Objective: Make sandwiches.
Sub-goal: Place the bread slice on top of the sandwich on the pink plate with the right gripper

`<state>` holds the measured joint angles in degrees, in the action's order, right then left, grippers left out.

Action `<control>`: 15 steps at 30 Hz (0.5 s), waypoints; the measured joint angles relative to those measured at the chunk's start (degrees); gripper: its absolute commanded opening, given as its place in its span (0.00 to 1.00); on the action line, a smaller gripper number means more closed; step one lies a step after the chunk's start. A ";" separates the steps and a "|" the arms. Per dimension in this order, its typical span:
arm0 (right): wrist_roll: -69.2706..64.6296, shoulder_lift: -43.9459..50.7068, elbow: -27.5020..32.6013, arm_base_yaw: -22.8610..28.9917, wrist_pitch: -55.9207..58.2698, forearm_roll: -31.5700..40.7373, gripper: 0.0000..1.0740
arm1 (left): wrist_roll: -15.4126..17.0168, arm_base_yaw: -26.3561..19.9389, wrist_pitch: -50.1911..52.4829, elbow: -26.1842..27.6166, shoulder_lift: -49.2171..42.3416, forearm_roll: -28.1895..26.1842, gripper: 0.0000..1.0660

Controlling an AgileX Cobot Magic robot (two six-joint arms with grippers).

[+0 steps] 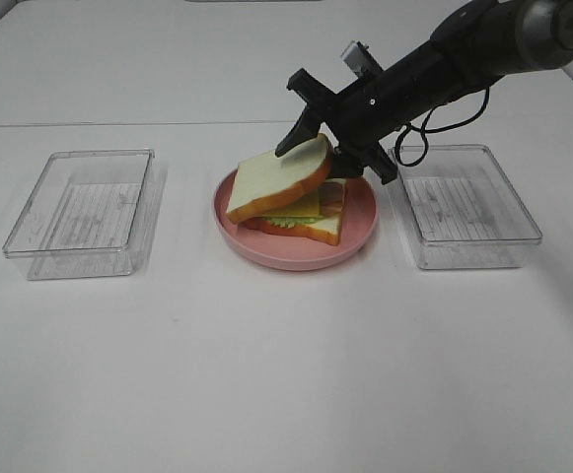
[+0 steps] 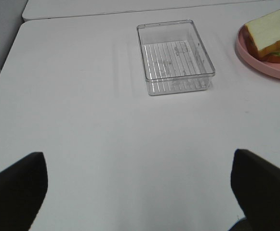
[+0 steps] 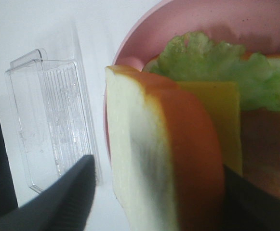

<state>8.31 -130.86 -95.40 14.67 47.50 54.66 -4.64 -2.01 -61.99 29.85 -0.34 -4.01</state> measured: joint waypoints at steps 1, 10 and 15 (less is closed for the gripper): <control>0.00 0.06 0.00 0.00 0.00 -1.03 0.73 | 0.00 0.00 0.00 0.00 0.00 0.00 0.92; -1.78 1.72 0.00 0.00 0.06 -8.65 0.73 | 0.00 0.00 0.00 0.00 0.00 0.00 0.92; -6.65 4.41 -1.55 0.11 0.74 -19.48 0.73 | 0.00 0.00 0.00 0.00 0.00 0.00 0.92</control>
<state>1.66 -126.45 -96.94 14.78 48.24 35.18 -4.64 -2.01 -61.99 29.85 -0.34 -4.01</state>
